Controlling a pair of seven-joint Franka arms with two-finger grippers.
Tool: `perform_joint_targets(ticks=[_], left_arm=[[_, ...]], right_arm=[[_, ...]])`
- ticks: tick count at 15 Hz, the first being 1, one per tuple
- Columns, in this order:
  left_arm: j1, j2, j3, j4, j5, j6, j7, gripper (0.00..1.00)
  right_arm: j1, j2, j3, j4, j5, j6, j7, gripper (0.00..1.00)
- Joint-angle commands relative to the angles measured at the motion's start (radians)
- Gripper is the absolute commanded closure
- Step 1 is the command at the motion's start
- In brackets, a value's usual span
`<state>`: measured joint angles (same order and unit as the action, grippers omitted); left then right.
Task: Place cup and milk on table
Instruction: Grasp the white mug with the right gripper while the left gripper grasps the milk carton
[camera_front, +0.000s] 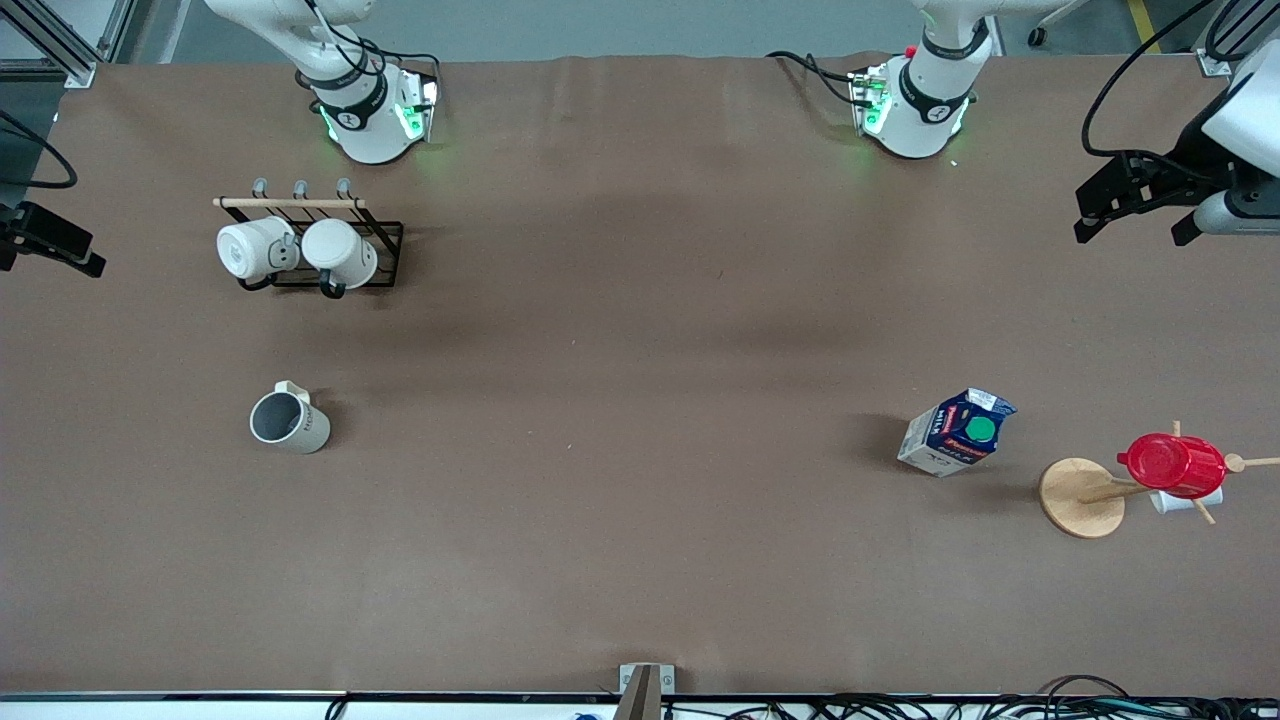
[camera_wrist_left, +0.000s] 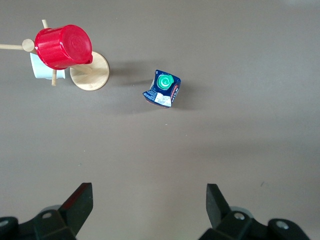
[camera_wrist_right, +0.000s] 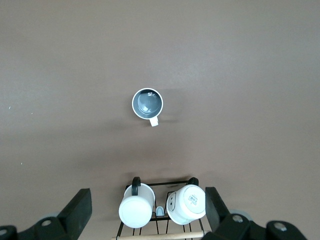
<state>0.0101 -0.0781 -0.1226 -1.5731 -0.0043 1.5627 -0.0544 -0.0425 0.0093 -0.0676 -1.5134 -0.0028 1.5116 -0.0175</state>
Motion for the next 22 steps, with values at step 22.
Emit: perform_joint_targets(ticks=[22], left_arm=[[-0.016, 0.446, -0.005, -0.108, 0.101, 0.434, 0.045, 0.0]], right_arm=[[-0.014, 0.222, 0.009, -0.435, 0.017, 0.688, -0.368, 0.0]])
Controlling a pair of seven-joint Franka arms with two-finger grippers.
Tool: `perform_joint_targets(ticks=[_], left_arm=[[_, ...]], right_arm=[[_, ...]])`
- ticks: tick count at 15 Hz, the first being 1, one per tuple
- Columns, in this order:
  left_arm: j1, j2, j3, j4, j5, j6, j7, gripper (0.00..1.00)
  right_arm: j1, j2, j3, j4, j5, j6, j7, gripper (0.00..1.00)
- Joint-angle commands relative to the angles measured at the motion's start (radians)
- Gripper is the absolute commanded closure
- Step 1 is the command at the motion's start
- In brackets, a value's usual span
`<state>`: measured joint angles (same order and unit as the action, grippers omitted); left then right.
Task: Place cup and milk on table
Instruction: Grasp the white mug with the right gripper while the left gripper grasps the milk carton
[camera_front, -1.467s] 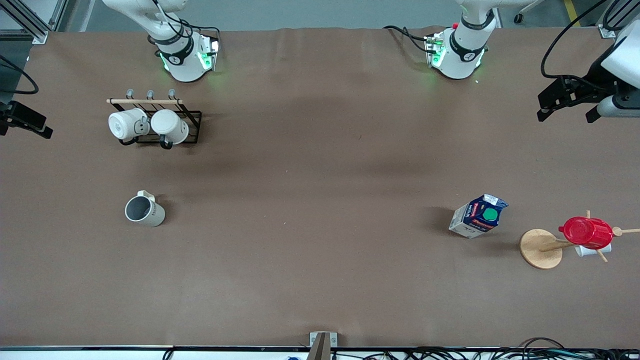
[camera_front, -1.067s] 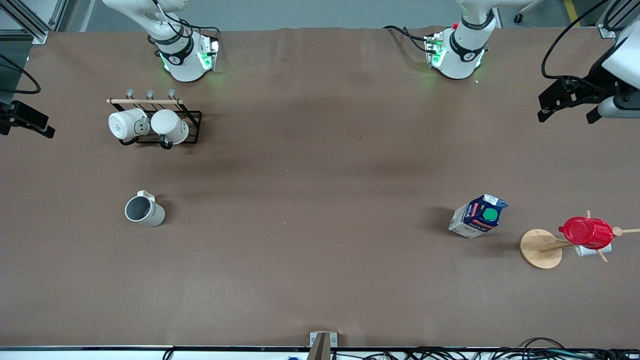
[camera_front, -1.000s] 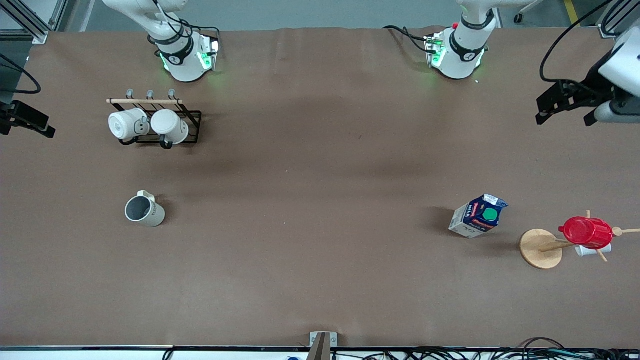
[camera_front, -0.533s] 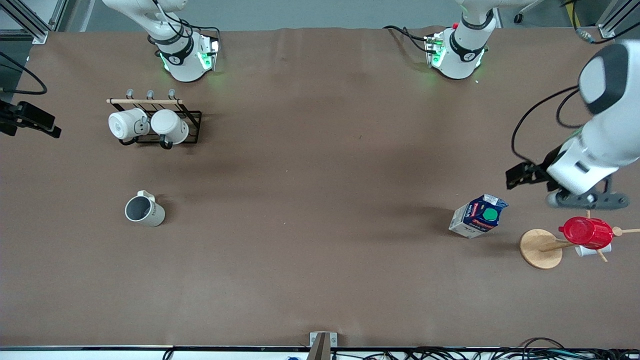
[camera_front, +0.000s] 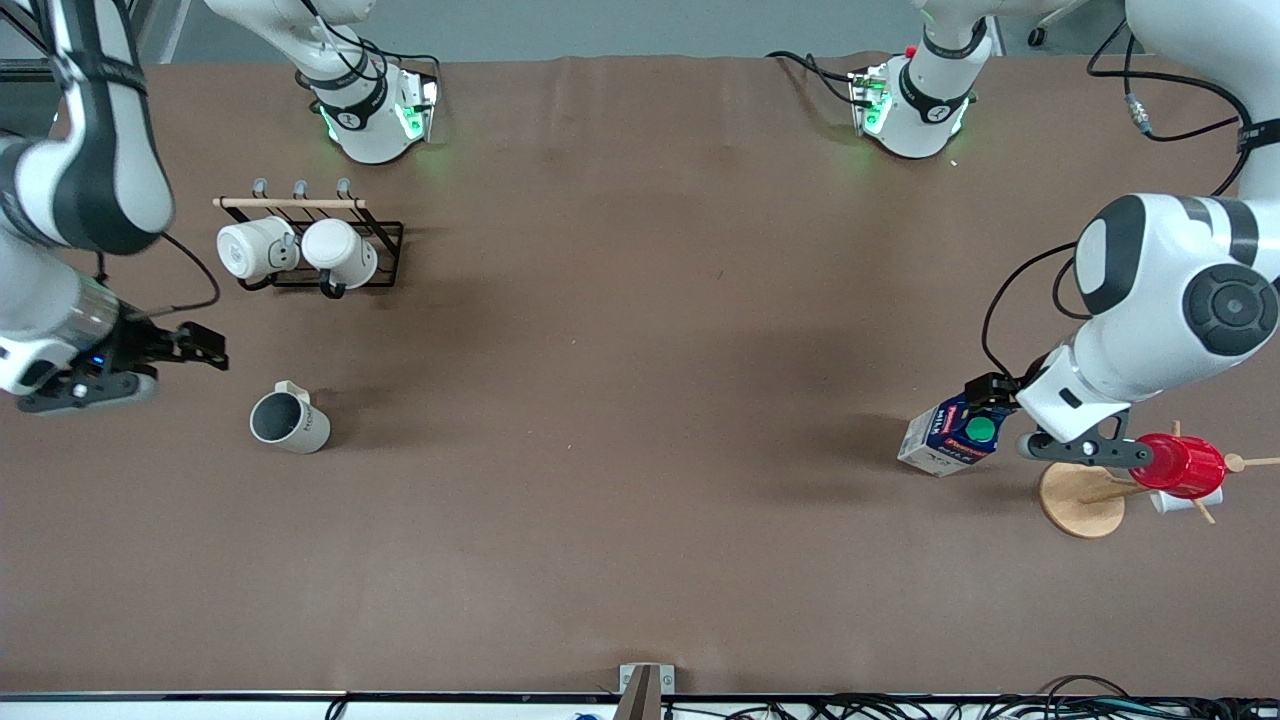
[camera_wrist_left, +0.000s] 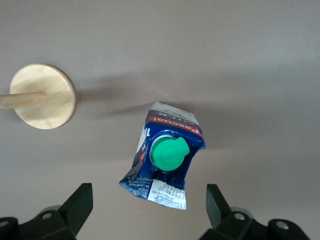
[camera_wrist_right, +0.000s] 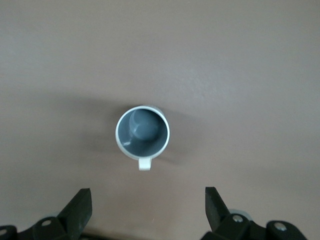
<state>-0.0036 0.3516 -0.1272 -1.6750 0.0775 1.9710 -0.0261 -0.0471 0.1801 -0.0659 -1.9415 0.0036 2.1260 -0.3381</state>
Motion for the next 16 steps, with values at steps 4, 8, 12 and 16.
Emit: perform_joint_targets(ticks=[4, 8, 12, 16], left_arm=[[-0.004, 0.05, -0.003, -0.009, 0.019, 0.049, 0.018, 0.0], [-0.006, 0.067, -0.003, -0.009, 0.019, 0.066, 0.018, 0.1], [-0.009, 0.072, -0.003, -0.009, 0.019, 0.068, 0.018, 0.44], [-0.009, 0.069, -0.003, -0.005, 0.019, 0.059, 0.017, 0.65]], right_arm=[[-0.008, 0.163, 0.008, -0.03, 0.01, 0.242, -0.136, 0.0], [-0.005, 0.213, 0.009, -0.103, 0.01, 0.386, -0.16, 0.0], [-0.002, 0.233, 0.011, -0.134, 0.01, 0.443, -0.162, 0.26], [0.007, 0.233, 0.011, -0.131, 0.01, 0.428, -0.144, 0.84]])
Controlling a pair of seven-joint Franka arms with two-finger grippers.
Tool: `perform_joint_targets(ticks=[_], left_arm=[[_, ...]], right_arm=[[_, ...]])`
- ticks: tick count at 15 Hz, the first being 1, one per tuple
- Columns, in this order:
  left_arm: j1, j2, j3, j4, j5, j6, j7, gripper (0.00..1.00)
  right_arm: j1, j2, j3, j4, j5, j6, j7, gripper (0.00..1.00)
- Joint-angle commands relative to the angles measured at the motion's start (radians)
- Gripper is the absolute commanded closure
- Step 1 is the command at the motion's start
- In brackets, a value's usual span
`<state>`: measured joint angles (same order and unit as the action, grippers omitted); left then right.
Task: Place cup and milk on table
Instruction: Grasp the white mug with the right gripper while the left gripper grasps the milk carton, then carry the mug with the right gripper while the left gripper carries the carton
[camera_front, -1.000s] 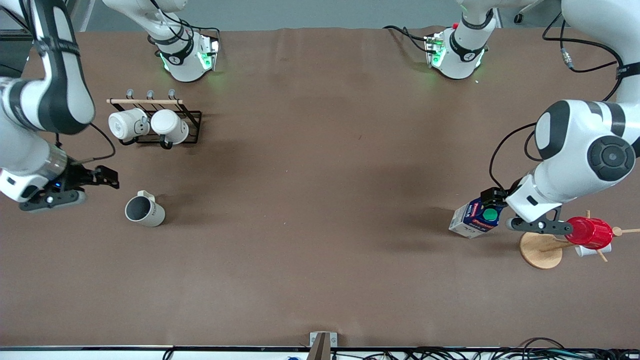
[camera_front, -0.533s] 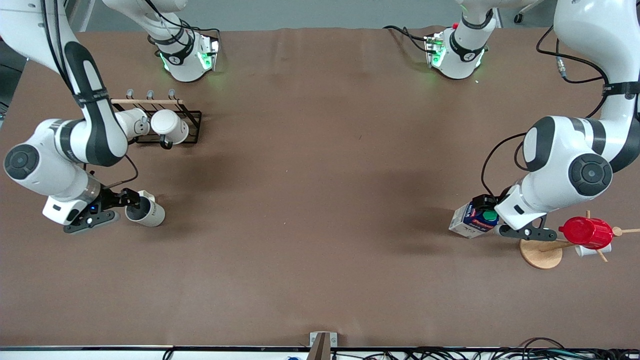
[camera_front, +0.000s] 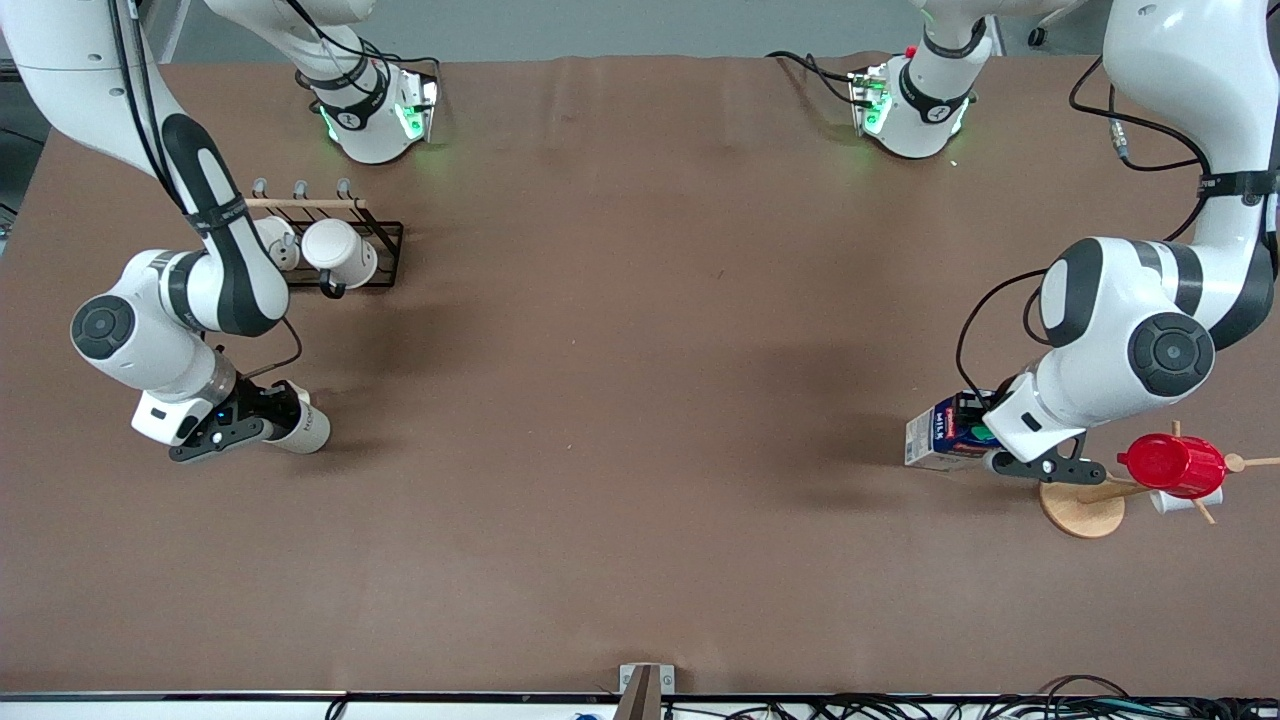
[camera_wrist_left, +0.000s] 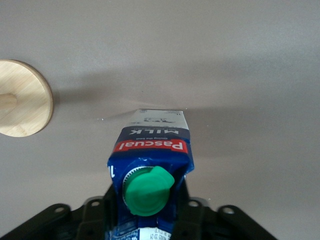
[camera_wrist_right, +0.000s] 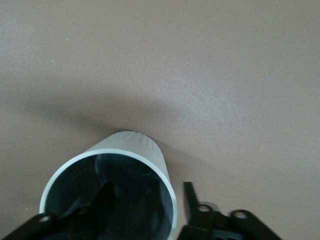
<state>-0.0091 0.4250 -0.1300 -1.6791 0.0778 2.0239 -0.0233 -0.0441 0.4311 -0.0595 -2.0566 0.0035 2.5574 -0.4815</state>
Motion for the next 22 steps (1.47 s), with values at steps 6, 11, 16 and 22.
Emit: perform_joint_targets(ticks=[6, 11, 16, 22], left_arm=[[-0.002, -0.025, -0.014, 0.024, 0.016, -0.001, 0.003, 0.68], [0.0, -0.031, -0.023, 0.024, 0.016, -0.002, 0.003, 0.71], [-0.003, -0.043, -0.039, 0.07, 0.008, -0.057, -0.004, 0.71], [-0.008, -0.045, -0.077, 0.14, 0.005, -0.145, -0.072, 0.71]], right_arm=[[0.01, -0.035, 0.013, 0.068, 0.015, -0.204, 0.095, 1.0], [0.026, -0.12, 0.185, 0.116, 0.015, -0.387, 0.507, 1.0], [0.082, -0.092, 0.372, 0.193, 0.012, -0.349, 0.949, 1.0], [0.251, 0.052, 0.376, 0.246, -0.065, -0.161, 1.138, 1.0]])
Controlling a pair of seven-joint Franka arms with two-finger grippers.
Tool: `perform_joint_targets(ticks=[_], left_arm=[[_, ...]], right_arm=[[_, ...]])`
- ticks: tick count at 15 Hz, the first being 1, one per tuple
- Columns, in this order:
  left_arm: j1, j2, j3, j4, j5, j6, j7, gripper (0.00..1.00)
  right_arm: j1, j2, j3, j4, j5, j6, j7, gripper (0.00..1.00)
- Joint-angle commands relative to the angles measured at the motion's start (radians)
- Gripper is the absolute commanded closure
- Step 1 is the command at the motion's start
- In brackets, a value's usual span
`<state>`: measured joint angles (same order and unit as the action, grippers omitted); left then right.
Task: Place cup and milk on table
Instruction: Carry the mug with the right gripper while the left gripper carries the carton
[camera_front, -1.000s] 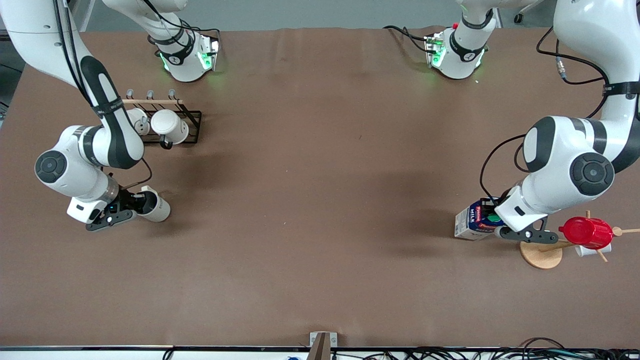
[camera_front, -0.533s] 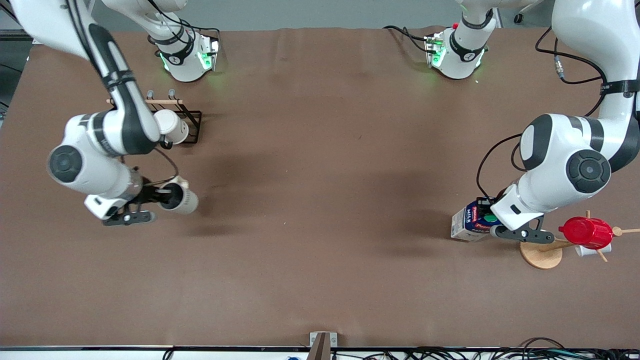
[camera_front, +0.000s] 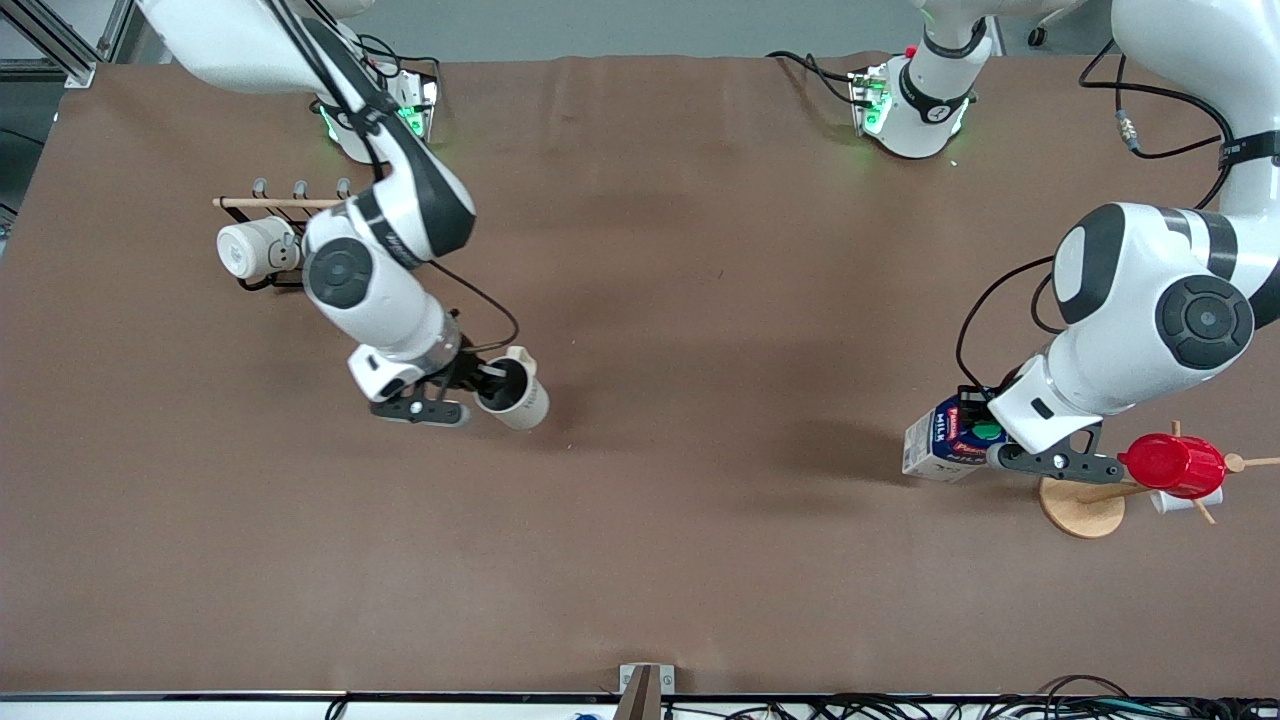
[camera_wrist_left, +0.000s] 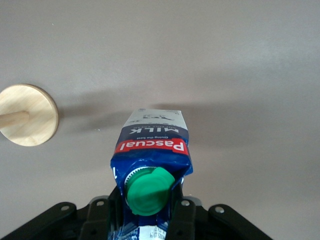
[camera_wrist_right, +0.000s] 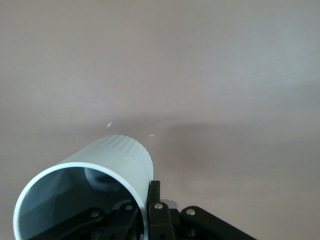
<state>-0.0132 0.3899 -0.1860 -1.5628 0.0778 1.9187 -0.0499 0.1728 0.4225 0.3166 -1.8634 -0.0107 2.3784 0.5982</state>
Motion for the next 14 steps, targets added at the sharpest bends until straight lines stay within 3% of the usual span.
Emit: perform_joint_targets(ticks=[1, 4, 9, 14], left_arm=[[-0.005, -0.009, -0.035, 0.032, 0.004, -0.049, -0.073, 0.71], [-0.007, -0.009, -0.085, 0.05, 0.004, -0.061, -0.174, 0.71], [-0.028, 0.01, -0.167, 0.06, 0.007, -0.061, -0.355, 0.71], [-0.158, 0.073, -0.167, 0.125, 0.007, -0.059, -0.573, 0.71]], right_arm=[[0.046, 0.087, -0.001, 0.073, -0.08, 0.019, 0.099, 1.0], [0.1, 0.163, 0.001, 0.133, -0.178, 0.008, 0.221, 1.0], [0.14, 0.189, 0.001, 0.133, -0.186, 0.007, 0.233, 0.98], [0.165, 0.203, 0.001, 0.133, -0.189, 0.008, 0.23, 0.93]])
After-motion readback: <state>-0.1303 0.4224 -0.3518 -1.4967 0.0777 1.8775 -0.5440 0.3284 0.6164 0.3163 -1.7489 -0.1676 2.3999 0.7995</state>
